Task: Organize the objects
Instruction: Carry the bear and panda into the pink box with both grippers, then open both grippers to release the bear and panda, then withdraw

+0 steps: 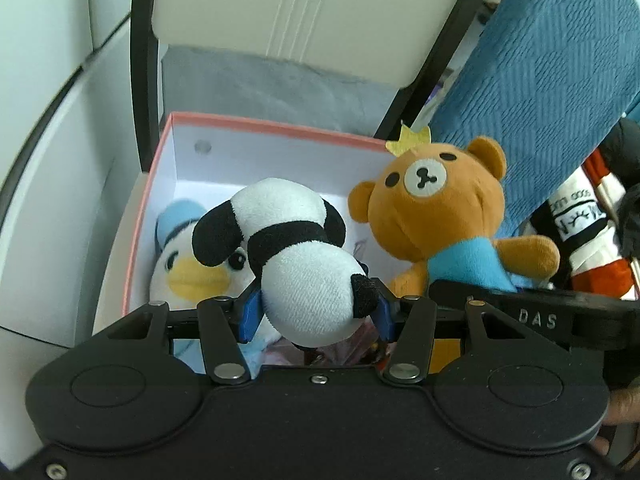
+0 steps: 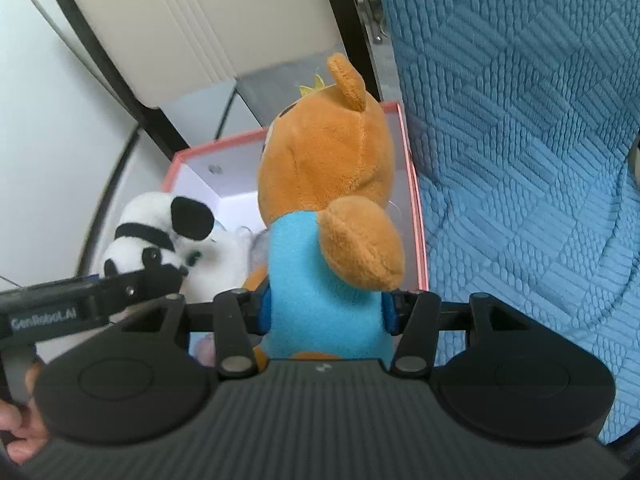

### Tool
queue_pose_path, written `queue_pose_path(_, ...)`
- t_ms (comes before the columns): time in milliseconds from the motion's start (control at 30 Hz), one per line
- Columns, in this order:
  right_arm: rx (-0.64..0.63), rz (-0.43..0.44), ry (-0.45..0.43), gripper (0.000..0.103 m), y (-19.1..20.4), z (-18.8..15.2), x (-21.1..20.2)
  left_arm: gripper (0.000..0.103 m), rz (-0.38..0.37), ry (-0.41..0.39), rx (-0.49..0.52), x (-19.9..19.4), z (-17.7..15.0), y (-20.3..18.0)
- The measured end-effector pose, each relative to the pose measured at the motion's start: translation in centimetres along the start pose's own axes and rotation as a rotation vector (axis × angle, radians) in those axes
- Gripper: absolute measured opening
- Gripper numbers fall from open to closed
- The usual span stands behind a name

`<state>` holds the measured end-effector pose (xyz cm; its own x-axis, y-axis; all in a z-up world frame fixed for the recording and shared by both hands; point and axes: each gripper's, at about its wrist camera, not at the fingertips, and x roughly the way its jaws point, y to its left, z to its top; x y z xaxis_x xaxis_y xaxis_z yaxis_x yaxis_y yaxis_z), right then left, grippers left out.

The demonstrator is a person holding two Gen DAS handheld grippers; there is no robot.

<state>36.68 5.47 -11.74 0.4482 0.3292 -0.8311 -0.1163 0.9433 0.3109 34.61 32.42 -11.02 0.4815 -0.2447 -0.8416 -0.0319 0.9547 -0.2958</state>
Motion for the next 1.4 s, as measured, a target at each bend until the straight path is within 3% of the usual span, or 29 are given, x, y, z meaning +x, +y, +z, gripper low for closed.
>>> queue_pose_path(267,-0.027,-0.028,0.026,0.055,0.6,0.1,2.0,0.052,-0.008,0.039,-0.023,1.4,-0.2,0.1)
queue_pose_path(433,0.0,-0.023,0.002,0.062,0.4,0.7,1.2,0.058,-0.002,-0.014,-0.036,-1.1,-0.4,-0.4)
queue_pose_path(567,-0.06,-0.024,-0.077,0.061,1.3,1.3,-1.8,0.059,0.011,-0.071,-0.039,-3.8,-0.4,-1.1)
queue_pose_path(867,-0.089,0.071,-0.189,0.061,2.7,1.7,-10.2,0.063,0.006,-0.19,-0.019,-12.0,-1.5,-4.1)
queue_pose_path(1167,-0.123,0.129,-0.247,0.062,3.2,-1.6,-17.3,0.076,0.046,-0.277,-0.016,-19.2,-4.5,-6.7)
queue_pose_path(1400,-0.112,0.146,-0.263,0.062,2.6,-4.8,-20.0,0.095,0.044,-0.3,-0.005,-22.4,-8.2,-8.1)
